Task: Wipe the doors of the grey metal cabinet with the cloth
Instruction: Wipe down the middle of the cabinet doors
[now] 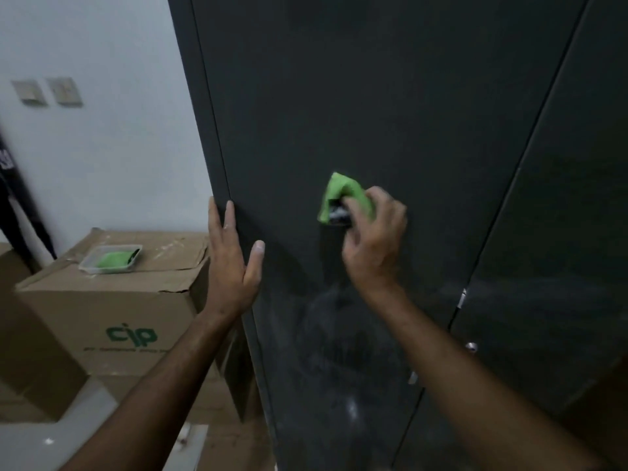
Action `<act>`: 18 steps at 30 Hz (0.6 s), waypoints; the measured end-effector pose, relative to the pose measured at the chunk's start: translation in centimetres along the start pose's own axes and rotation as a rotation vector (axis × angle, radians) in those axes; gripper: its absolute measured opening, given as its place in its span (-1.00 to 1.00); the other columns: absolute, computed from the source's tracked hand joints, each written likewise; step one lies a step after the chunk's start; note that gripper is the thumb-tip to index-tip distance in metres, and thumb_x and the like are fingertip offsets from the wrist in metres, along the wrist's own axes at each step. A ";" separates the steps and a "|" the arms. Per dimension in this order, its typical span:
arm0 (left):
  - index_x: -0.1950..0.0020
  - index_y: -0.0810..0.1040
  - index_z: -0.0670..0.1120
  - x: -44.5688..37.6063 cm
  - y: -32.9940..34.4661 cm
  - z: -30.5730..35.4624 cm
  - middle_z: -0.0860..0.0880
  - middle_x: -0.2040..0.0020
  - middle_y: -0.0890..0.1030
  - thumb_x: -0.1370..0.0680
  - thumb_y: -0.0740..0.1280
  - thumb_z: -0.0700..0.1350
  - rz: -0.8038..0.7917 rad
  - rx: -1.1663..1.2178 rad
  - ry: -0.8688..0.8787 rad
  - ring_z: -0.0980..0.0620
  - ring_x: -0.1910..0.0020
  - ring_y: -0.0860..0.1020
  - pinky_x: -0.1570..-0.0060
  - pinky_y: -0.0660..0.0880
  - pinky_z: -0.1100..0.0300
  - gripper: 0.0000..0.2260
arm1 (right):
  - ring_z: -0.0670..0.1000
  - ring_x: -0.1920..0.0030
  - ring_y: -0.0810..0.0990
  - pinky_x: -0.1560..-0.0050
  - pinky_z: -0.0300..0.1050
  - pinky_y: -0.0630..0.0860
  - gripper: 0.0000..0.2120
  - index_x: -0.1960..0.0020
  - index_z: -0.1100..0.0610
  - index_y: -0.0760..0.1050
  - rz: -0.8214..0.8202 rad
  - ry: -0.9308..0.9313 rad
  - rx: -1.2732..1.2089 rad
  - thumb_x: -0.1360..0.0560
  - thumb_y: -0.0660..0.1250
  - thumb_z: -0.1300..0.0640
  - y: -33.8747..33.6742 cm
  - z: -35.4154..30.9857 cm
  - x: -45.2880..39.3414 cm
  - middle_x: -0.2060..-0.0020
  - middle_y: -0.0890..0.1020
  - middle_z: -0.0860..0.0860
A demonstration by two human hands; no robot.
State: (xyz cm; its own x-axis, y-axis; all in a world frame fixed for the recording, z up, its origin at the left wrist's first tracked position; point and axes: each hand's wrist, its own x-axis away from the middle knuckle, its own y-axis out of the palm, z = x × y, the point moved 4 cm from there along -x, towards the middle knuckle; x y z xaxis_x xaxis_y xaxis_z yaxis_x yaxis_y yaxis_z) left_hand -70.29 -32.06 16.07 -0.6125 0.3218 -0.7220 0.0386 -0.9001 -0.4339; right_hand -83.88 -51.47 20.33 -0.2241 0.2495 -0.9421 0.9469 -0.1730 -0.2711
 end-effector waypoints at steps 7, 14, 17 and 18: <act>-0.66 0.19 -0.25 2.4 1.0 -1.6 -0.27 -0.69 0.06 -0.62 0.26 0.00 -0.036 -0.351 0.294 -0.27 -0.68 0.05 -0.58 0.13 -0.35 -0.33 | 0.17 0.01 0.42 0.14 0.12 0.51 -0.78 0.05 -0.02 0.67 -0.359 -0.238 0.136 -0.45 0.25 0.09 -1.4 6.8 6.2 -0.14 0.60 0.06; -0.65 0.23 -0.24 3.7 3.0 -2.8 -0.23 -0.70 0.07 -0.62 0.29 -0.01 -0.058 -0.406 0.341 -0.21 -0.71 -0.04 -0.62 0.05 -0.31 -0.35 | 0.24 -0.10 0.47 -0.05 0.08 0.43 -0.69 -0.13 0.05 0.64 -0.095 -0.015 0.084 -0.46 0.24 0.23 -0.3 4.1 4.5 -0.25 0.53 0.11; -0.65 0.23 -0.24 4.7 3.9 -3.4 -0.24 -0.70 0.11 -0.63 0.28 0.00 -0.076 -0.432 0.404 -0.23 -0.70 0.02 -0.64 0.02 -0.27 -0.36 | 0.18 -0.07 0.42 0.06 0.11 0.51 -0.75 -0.07 0.00 0.66 -0.359 -0.346 0.102 -0.52 0.25 0.14 1.0 5.9 9.8 -0.24 0.47 0.04; -0.65 0.23 -0.24 5.0 4.2 -3.7 -0.24 -0.69 0.11 -0.63 0.28 0.01 -0.081 -0.431 0.410 -0.23 -0.70 0.03 -0.64 0.02 -0.26 -0.36 | 0.17 -0.05 0.43 0.09 0.12 0.52 -0.78 -0.03 -0.02 0.67 -0.397 -0.349 0.112 -0.50 0.27 0.12 0.4 7.3 10.1 -0.21 0.49 0.03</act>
State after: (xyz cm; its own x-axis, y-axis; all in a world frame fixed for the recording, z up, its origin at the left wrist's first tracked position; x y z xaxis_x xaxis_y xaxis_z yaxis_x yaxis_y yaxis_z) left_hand -70.29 -33.13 8.63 -0.2756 0.5489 -0.7892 0.3734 -0.6954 -0.6140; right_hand -87.48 -55.96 9.28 -0.6412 -0.0116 -0.7673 0.7475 -0.2354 -0.6211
